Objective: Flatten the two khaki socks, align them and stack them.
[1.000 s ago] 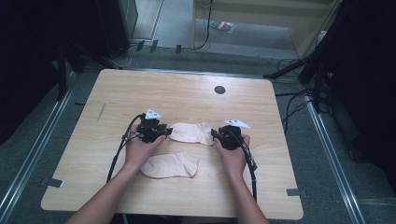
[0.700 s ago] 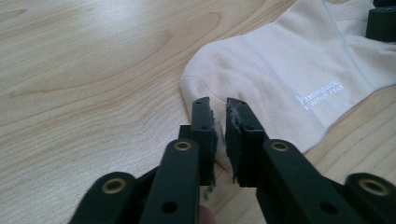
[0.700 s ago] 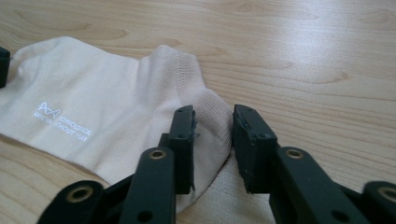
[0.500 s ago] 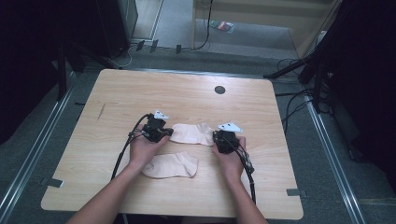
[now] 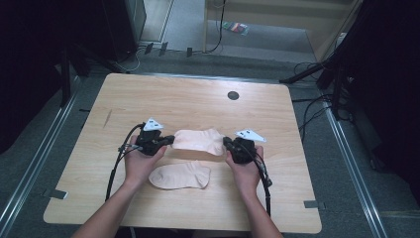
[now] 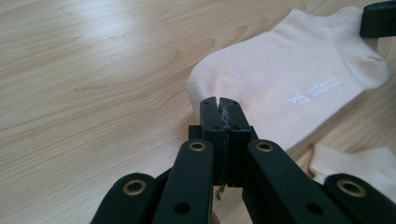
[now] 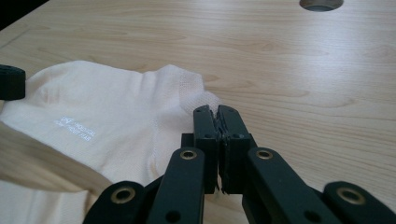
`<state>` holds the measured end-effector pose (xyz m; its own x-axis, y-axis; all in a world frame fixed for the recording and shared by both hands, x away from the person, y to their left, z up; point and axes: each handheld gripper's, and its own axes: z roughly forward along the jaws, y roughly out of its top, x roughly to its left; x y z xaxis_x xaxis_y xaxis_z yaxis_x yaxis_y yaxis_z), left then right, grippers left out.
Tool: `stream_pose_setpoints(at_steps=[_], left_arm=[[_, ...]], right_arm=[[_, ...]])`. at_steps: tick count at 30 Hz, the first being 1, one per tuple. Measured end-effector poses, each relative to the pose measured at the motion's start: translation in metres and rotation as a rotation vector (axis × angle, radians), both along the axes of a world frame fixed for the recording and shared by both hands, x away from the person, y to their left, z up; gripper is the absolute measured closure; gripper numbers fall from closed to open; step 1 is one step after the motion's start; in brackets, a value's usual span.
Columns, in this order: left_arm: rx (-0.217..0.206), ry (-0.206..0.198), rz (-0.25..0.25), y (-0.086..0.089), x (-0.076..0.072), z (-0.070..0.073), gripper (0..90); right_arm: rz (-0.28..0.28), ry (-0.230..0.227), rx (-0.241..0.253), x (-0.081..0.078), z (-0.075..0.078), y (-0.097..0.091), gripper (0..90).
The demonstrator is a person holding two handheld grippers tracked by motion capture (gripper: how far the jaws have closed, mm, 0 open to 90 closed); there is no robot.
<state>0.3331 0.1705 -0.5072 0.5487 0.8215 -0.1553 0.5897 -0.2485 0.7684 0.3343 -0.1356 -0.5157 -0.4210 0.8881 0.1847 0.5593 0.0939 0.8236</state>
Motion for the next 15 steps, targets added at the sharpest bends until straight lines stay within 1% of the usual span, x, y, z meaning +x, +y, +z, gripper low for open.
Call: stream_pose_setpoints(at_steps=[1,8,10,15], left_arm=[[-0.009,-0.002,0.002,0.003,-0.004,0.001,90.0],[-0.029,-0.027,0.001,0.016,-0.022,0.009,90.0],[-0.028,-0.034,0.003,0.019,-0.027,0.011,90.0],[-0.018,-0.041,0.009,0.030,-0.042,0.011,90.0]], right_arm=[[0.005,0.000,0.000,-0.001,0.001,0.001,88.3],[0.041,-0.012,0.009,-0.013,0.010,0.008,88.3],[0.054,-0.014,0.006,-0.017,0.010,0.010,88.3],[0.079,0.003,0.008,-0.027,0.010,0.014,88.8]])
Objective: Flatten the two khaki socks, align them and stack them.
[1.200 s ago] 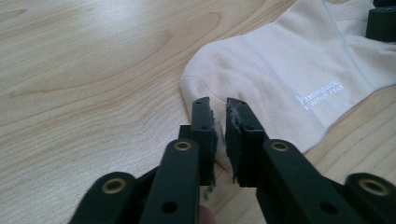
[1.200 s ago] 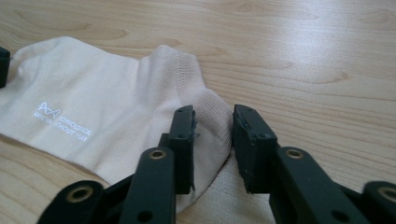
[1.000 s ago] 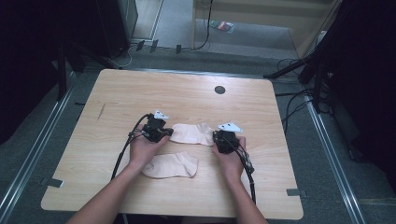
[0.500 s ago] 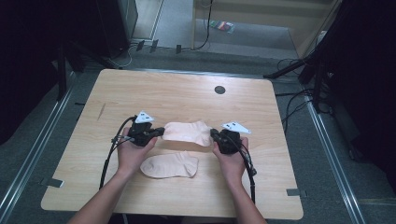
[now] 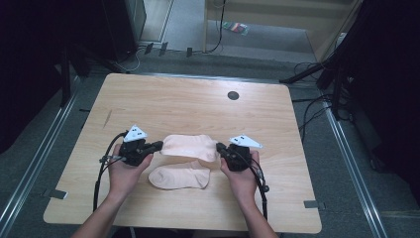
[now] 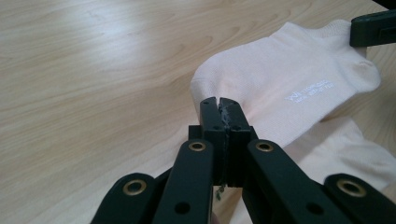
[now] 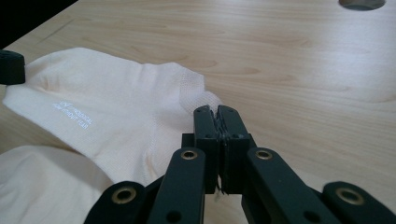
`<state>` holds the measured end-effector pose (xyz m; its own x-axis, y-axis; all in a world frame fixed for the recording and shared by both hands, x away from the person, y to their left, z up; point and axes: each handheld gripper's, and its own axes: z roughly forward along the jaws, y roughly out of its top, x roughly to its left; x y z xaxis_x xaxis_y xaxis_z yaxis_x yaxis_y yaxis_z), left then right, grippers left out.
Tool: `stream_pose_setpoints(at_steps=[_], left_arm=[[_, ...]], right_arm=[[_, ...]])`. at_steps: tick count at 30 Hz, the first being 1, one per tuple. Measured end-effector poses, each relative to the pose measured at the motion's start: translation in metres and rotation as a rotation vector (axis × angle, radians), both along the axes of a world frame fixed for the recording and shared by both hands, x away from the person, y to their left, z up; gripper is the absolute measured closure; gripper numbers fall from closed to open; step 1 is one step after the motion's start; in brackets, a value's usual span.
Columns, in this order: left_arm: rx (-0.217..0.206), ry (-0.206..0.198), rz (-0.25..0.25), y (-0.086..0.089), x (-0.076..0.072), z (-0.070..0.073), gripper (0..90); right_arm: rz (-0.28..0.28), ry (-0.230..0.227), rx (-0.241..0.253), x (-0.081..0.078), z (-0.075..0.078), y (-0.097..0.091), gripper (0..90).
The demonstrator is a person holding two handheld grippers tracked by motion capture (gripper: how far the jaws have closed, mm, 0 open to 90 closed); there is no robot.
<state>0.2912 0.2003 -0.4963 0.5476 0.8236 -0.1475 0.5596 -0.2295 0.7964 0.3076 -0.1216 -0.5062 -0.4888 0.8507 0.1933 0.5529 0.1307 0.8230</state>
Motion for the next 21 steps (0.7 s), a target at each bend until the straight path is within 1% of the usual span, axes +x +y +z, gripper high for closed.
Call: stream_pose_setpoints(at_steps=[2,5,6,7,8,9,10,12,14,16,18,19,21], left_arm=[[0.005,-0.004,0.009,0.005,-0.007,0.000,90.0],[0.006,0.001,0.008,0.013,-0.019,-0.001,90.0],[0.014,0.005,0.008,0.016,-0.024,-0.002,90.0],[0.024,0.005,0.008,0.017,-0.028,-0.003,90.0],[0.042,-0.002,0.017,0.018,-0.033,-0.004,90.0],[0.050,-0.001,0.021,0.020,-0.038,-0.006,90.0],[0.051,0.011,0.020,0.022,-0.042,-0.008,90.0],[0.046,0.019,0.024,0.024,-0.047,-0.012,90.0],[0.057,0.018,0.025,0.024,-0.054,-0.013,90.0],[0.078,0.000,0.025,0.022,-0.059,-0.014,90.0],[0.074,-0.011,0.019,0.021,-0.063,-0.015,90.0],[0.076,-0.011,0.017,0.020,-0.064,-0.015,90.0],[0.097,-0.013,0.012,0.017,-0.065,-0.017,90.0]], right_arm=[[0.008,0.004,-0.002,-0.005,0.000,0.002,89.1],[0.019,0.015,-0.013,-0.014,-0.001,0.004,89.8],[0.022,0.016,-0.015,-0.016,-0.001,0.005,90.0],[0.025,0.020,-0.027,-0.019,-0.002,0.006,90.0],[0.028,0.025,-0.029,-0.020,-0.002,0.006,90.0],[0.033,0.036,-0.022,-0.023,-0.004,0.007,90.0],[0.042,0.042,-0.026,-0.026,-0.005,0.007,90.0],[0.051,0.052,-0.035,-0.031,-0.007,0.008,90.0],[0.062,0.059,-0.036,-0.036,-0.008,0.008,90.0],[0.071,0.055,-0.042,-0.041,-0.009,0.009,90.0],[0.077,0.055,-0.046,-0.043,-0.011,0.010,90.0],[0.077,0.061,-0.037,-0.043,-0.012,0.009,90.0],[0.077,0.073,-0.027,-0.044,-0.014,0.009,90.0]])
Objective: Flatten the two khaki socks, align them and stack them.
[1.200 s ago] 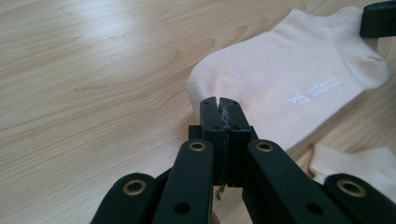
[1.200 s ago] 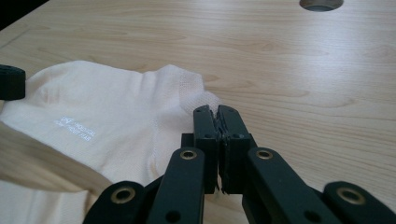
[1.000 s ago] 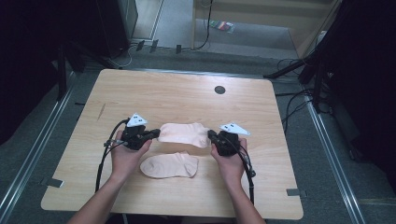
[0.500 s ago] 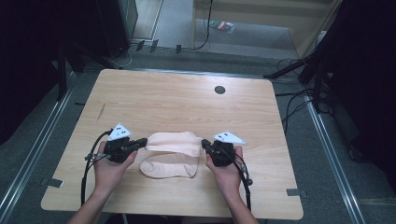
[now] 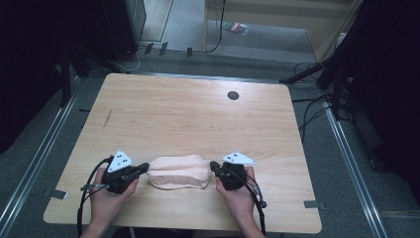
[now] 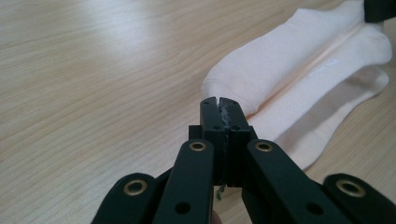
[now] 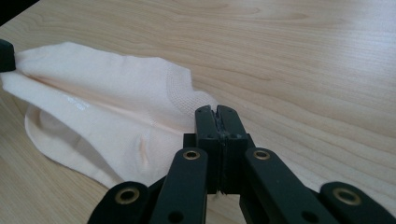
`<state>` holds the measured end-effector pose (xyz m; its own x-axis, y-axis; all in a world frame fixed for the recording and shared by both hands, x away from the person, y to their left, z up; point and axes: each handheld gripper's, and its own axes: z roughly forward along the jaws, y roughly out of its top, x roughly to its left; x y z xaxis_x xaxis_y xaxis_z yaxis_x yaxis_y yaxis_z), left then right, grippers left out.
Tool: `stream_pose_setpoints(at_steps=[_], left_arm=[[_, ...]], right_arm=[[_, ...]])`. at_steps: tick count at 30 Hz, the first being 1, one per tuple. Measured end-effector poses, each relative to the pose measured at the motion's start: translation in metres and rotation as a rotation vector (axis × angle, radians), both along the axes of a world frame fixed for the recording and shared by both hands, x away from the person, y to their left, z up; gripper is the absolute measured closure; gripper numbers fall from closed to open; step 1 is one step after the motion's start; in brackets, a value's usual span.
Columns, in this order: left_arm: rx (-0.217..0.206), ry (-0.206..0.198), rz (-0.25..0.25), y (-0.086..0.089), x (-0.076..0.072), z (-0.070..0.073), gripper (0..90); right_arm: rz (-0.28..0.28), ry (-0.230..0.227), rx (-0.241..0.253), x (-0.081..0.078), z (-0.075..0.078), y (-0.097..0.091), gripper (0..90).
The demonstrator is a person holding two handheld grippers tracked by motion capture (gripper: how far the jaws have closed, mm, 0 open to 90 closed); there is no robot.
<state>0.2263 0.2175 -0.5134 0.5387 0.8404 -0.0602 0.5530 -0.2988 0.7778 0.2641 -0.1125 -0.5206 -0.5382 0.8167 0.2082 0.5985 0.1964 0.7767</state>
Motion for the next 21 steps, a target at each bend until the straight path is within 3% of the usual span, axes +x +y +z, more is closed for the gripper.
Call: stream_pose_setpoints(at_steps=[2,11,15,18,21], left_arm=[[0.017,0.003,-0.009,-0.001,-0.001,-0.001,90.0],[0.041,0.019,-0.029,-0.005,-0.005,-0.008,90.0],[0.087,0.037,-0.061,-0.012,-0.006,-0.013,90.0],[0.184,0.063,-0.122,-0.021,-0.005,-0.022,90.0],[0.183,0.062,-0.123,-0.023,-0.004,-0.024,90.0]], right_arm=[[0.003,0.005,0.013,0.000,-0.002,0.000,90.0],[0.031,0.008,-0.023,-0.006,-0.004,0.005,89.8],[0.034,0.015,-0.027,-0.005,-0.009,0.006,89.6],[0.057,0.022,-0.057,-0.006,-0.015,0.010,89.3],[0.064,0.020,-0.106,-0.007,-0.021,0.016,89.1]])
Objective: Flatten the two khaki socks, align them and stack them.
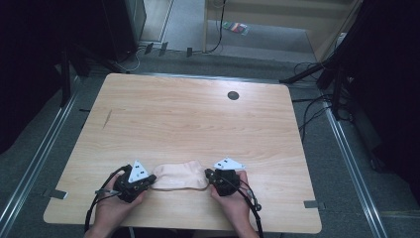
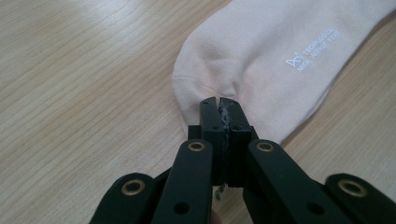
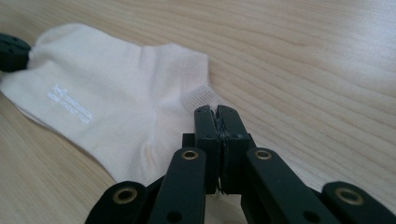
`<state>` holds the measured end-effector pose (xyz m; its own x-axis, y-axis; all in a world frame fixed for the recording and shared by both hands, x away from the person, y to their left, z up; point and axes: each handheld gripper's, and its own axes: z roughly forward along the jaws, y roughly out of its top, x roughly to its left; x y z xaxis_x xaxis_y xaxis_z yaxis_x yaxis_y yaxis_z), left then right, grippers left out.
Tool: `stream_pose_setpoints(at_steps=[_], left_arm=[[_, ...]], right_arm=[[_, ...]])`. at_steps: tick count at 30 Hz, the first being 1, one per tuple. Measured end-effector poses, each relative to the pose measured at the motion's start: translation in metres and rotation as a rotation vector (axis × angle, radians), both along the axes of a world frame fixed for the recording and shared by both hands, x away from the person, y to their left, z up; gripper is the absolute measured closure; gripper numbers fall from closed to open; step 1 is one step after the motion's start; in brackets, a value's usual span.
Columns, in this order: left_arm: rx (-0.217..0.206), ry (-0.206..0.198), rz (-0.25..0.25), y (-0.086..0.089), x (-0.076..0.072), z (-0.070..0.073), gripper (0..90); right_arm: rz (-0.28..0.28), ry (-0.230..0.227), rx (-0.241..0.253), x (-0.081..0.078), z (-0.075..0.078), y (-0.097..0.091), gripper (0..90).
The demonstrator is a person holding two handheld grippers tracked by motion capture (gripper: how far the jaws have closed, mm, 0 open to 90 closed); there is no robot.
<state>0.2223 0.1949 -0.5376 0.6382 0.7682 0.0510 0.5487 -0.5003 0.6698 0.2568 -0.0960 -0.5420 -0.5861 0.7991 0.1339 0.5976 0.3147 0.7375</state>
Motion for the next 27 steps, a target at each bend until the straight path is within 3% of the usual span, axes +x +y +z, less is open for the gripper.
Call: stream_pose_setpoints(at_steps=[14,18,20,21,22,24,27], left_arm=[[-0.038,-0.010,0.012,0.004,0.006,-0.004,90.0],[-0.073,-0.010,0.020,0.006,0.008,-0.006,90.0],[-0.118,-0.008,0.032,0.010,0.009,-0.008,89.5],[-0.143,-0.002,0.030,0.012,0.009,-0.009,88.3],[-0.176,-0.002,0.029,0.015,0.009,-0.010,83.8],[-0.225,-0.011,0.026,0.019,0.009,-0.010,63.9],[-0.287,-0.061,0.017,0.027,0.007,-0.007,41.4]], right_arm=[[-0.003,-0.008,-0.002,0.001,-0.005,0.001,89.1],[0.000,-0.024,-0.011,0.001,-0.006,0.001,89.2],[0.000,-0.025,-0.004,0.001,-0.006,0.001,88.5],[0.004,-0.020,0.011,0.002,-0.006,0.000,86.2],[0.007,-0.020,0.026,0.002,-0.006,-0.002,78.2],[0.009,-0.044,0.089,0.003,-0.002,-0.006,58.6],[0.019,-0.125,0.150,0.001,0.008,-0.011,39.5]])
